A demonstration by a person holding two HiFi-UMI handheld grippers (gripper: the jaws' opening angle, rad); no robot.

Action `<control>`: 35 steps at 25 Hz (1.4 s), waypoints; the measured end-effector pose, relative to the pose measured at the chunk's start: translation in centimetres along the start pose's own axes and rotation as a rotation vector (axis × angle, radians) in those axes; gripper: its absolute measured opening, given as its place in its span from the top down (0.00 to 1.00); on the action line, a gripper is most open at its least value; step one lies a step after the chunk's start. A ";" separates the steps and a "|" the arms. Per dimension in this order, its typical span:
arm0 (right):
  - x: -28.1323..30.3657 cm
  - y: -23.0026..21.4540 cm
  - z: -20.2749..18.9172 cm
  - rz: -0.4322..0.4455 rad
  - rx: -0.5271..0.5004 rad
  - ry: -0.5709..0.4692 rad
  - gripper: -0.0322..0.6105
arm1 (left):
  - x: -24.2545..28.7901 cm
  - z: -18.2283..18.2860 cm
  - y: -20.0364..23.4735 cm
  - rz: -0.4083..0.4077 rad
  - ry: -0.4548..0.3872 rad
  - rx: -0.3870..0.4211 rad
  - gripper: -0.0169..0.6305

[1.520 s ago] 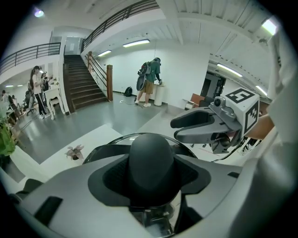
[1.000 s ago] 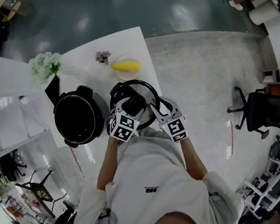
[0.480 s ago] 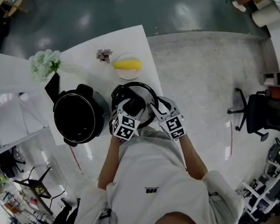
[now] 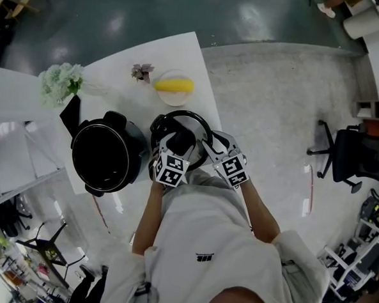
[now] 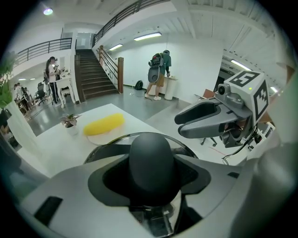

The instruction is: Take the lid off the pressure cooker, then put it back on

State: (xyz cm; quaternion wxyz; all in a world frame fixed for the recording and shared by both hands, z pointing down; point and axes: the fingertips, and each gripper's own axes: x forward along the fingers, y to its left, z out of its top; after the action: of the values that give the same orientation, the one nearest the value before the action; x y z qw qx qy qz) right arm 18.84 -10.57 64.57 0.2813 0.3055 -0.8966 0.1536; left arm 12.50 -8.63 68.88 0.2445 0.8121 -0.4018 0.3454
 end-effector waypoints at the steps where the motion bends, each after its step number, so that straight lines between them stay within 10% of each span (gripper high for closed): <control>1: 0.1 0.0 -0.1 0.001 0.001 0.002 0.71 | 0.1 -0.1 0.0 0.002 0.001 0.000 0.53; 35: -0.4 2.1 -1.3 -0.030 0.005 0.020 0.69 | 0.9 -1.1 0.8 0.042 -0.035 0.063 0.42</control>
State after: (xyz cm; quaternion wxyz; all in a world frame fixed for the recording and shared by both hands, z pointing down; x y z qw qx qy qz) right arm 18.28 -8.23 65.16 0.2916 0.3181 -0.8887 0.1546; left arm 11.79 -8.79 70.38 0.2043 0.8168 -0.4118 0.3487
